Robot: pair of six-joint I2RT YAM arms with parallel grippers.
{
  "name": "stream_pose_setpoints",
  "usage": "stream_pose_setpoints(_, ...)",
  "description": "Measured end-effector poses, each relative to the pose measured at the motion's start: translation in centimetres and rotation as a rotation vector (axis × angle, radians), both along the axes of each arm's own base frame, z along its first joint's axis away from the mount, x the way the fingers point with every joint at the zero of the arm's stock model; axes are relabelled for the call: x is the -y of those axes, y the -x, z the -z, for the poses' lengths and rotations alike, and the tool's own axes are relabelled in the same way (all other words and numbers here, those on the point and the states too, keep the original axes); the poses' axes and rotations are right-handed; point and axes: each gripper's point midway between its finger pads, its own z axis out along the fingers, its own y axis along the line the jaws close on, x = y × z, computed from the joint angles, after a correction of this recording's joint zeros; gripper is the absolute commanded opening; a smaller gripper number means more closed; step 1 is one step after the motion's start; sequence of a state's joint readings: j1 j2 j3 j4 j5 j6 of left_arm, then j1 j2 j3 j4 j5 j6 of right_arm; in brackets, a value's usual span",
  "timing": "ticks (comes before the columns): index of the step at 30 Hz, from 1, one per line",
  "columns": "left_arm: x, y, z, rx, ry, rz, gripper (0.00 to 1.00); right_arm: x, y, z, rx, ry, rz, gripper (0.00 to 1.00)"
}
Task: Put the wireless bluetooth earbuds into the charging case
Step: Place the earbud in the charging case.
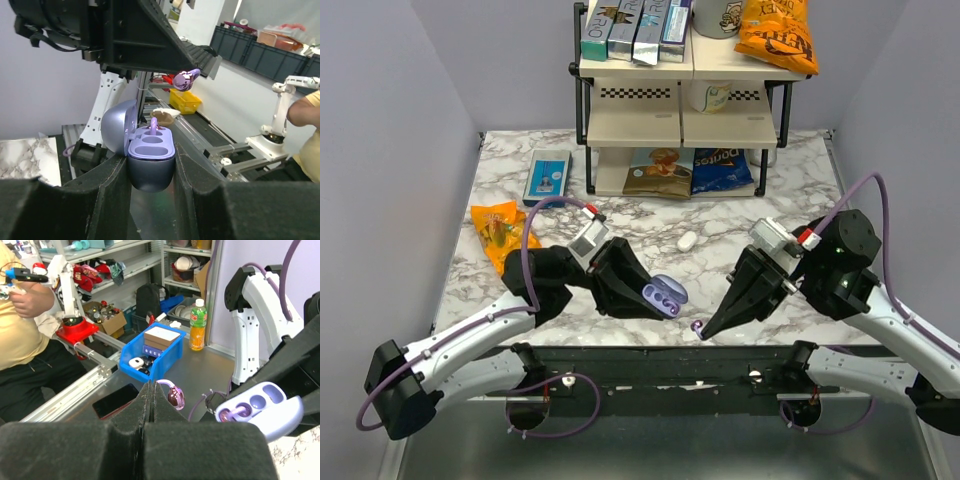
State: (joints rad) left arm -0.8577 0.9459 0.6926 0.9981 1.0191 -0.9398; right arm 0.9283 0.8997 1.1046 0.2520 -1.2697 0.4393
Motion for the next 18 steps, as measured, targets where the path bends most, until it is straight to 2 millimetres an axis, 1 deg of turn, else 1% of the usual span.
stream_pose_setpoints(3,0.1,0.1,0.3,0.002,-0.019,0.014,0.0,-0.3,-0.3,0.3,-0.002,0.008,0.009,0.01)
stream_pose_setpoints(10,1.2,-0.1,2.6,-0.02,-0.11,0.02,0.0,-0.9,-1.0,0.4,-0.002,0.007,0.042,0.01)
stream_pose_setpoints(18,2.1,1.1,4.2,0.0,-0.152,0.061,0.0,-2.5,-2.2,1.7,-0.03,0.056,0.045,0.01)
